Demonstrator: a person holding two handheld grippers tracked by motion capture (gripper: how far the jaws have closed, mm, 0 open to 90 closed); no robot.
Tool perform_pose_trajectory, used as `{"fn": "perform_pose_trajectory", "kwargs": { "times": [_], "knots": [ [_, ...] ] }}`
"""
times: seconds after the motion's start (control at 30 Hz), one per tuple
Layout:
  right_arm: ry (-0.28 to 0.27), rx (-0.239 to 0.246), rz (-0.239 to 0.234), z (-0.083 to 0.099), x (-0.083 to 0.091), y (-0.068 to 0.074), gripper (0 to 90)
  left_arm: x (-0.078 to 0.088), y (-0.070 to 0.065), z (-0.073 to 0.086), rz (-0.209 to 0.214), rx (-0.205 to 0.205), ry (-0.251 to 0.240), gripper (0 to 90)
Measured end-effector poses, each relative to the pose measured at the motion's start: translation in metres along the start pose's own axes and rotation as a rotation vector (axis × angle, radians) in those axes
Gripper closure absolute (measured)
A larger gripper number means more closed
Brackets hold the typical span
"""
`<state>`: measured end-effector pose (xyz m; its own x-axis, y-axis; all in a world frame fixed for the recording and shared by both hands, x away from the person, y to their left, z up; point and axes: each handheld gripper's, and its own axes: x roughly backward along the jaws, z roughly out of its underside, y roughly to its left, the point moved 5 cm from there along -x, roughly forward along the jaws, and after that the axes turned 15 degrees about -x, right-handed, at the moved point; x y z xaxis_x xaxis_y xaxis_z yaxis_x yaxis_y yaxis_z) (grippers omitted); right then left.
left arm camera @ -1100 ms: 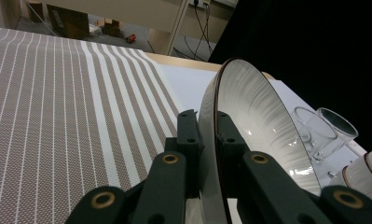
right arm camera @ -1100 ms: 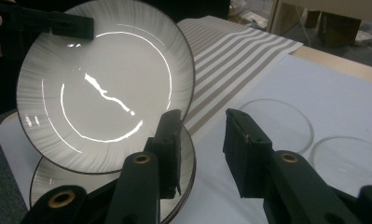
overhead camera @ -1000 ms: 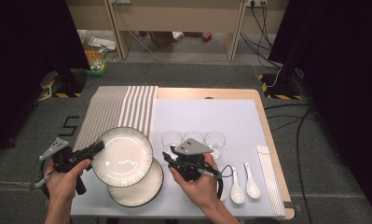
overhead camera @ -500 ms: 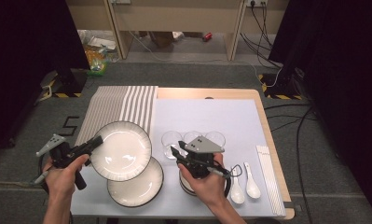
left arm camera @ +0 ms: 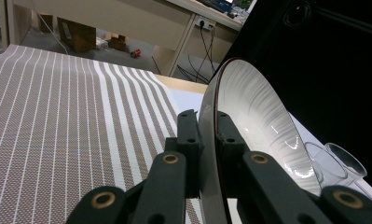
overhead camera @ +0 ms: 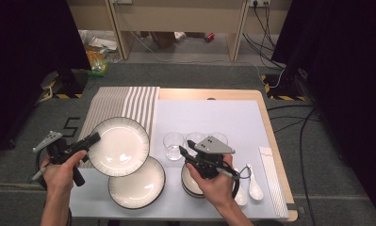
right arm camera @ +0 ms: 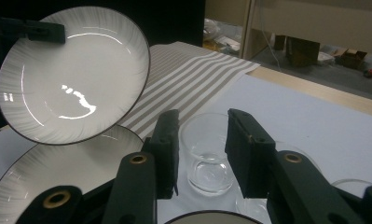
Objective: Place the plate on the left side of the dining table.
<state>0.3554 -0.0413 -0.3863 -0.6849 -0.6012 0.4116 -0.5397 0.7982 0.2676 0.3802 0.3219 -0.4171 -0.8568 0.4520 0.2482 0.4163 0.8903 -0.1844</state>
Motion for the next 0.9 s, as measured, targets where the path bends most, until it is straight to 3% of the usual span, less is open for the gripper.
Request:
{"fn": "perform_pose_trajectory", "kwargs": {
  "times": [0.47,0.9],
  "knots": [
    [-0.021,-0.044,0.03,-0.001,0.01,-0.015,64.2,-0.004,0.013,-0.007,-0.02,0.016,-0.021,83.1],
    [-0.037,-0.041,0.041,-0.002,0.012,-0.021,64.0,-0.01,0.025,-0.013,-0.051,0.014,-0.022,83.1]
  ]
}}
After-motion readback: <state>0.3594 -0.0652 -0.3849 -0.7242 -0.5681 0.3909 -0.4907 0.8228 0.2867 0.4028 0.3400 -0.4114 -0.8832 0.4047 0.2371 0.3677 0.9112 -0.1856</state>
